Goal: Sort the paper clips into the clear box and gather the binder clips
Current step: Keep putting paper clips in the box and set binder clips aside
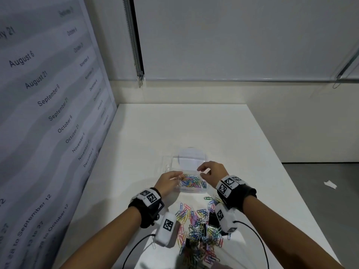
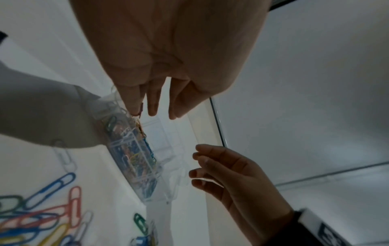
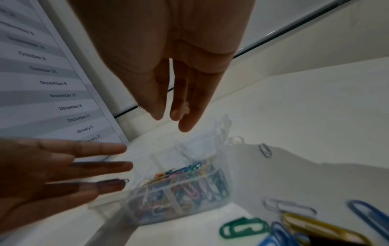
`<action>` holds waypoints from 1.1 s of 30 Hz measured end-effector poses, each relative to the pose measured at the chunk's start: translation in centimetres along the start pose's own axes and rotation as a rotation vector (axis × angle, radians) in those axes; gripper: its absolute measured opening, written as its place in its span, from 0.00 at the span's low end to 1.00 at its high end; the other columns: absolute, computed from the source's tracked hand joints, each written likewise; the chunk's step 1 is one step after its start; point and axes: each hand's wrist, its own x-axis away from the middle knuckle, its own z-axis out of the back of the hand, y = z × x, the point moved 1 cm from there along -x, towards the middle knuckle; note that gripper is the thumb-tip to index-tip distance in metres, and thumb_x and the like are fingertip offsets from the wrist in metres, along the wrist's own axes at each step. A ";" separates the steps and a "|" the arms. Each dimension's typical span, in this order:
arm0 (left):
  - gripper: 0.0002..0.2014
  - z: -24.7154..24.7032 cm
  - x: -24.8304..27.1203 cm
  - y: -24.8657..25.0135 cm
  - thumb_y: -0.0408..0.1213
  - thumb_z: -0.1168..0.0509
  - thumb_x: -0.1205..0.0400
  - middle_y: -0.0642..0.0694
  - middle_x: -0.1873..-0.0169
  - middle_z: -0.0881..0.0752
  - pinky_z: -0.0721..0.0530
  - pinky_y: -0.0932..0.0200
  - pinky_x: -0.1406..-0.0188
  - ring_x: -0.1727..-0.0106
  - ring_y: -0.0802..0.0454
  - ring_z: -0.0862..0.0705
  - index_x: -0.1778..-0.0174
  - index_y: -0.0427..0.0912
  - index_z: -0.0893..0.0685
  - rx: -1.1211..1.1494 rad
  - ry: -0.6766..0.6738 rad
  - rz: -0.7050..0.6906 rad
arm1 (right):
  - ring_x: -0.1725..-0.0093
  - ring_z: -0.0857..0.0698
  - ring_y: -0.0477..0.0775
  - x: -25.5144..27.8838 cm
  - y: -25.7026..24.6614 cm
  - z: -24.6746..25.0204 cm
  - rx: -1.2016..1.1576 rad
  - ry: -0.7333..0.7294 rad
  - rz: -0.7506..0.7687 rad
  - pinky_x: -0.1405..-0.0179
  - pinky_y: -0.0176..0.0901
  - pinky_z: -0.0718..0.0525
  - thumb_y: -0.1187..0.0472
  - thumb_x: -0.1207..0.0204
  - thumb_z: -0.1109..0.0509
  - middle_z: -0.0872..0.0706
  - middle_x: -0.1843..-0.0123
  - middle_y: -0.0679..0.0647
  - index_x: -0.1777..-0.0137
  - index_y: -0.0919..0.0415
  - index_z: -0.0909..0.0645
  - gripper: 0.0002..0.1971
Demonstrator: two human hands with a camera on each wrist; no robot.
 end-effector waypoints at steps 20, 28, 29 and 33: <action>0.18 -0.8 -0.3 0.7 0.19 0.52 0.16 0.36 0.51 0.15 0.20 0.73 0.54 0.48 0.44 0.17 0.43 0.28 0.18 -0.127 0.031 -0.165 | 0.54 0.21 0.54 4.8 2.2 -5.7 0.409 -0.471 0.074 0.56 0.40 0.25 0.65 0.31 0.32 0.20 0.53 0.52 0.46 0.57 0.17 0.13; 0.17 -1.1 1.1 0.4 0.19 0.46 0.20 0.43 0.44 0.15 0.22 0.74 0.47 0.44 0.54 0.19 0.43 0.36 0.16 -0.243 -0.068 -0.244 | 0.50 0.14 0.56 4.6 2.4 -4.2 0.245 -0.352 0.006 0.55 0.33 0.25 0.69 0.28 0.41 0.10 0.47 0.56 0.53 0.59 0.13 0.15; 0.16 -1.3 1.4 0.0 0.19 0.45 0.21 0.44 0.48 0.14 0.21 0.73 0.49 0.47 0.54 0.19 0.45 0.36 0.16 -0.268 -0.090 -0.249 | 0.54 0.15 0.54 4.4 2.3 -3.9 0.218 -0.323 0.006 0.57 0.32 0.26 0.69 0.28 0.41 0.10 0.49 0.56 0.55 0.58 0.13 0.15; 0.14 -2.0 2.2 -1.7 0.29 0.35 0.23 0.43 0.44 0.17 0.20 0.58 0.43 0.48 0.51 0.19 0.40 0.39 0.18 -0.615 -0.213 -0.211 | 0.60 0.20 0.46 3.1 1.9 -2.5 0.135 -0.222 0.005 0.61 0.31 0.25 0.68 0.29 0.35 0.09 0.52 0.56 0.55 0.61 0.12 0.09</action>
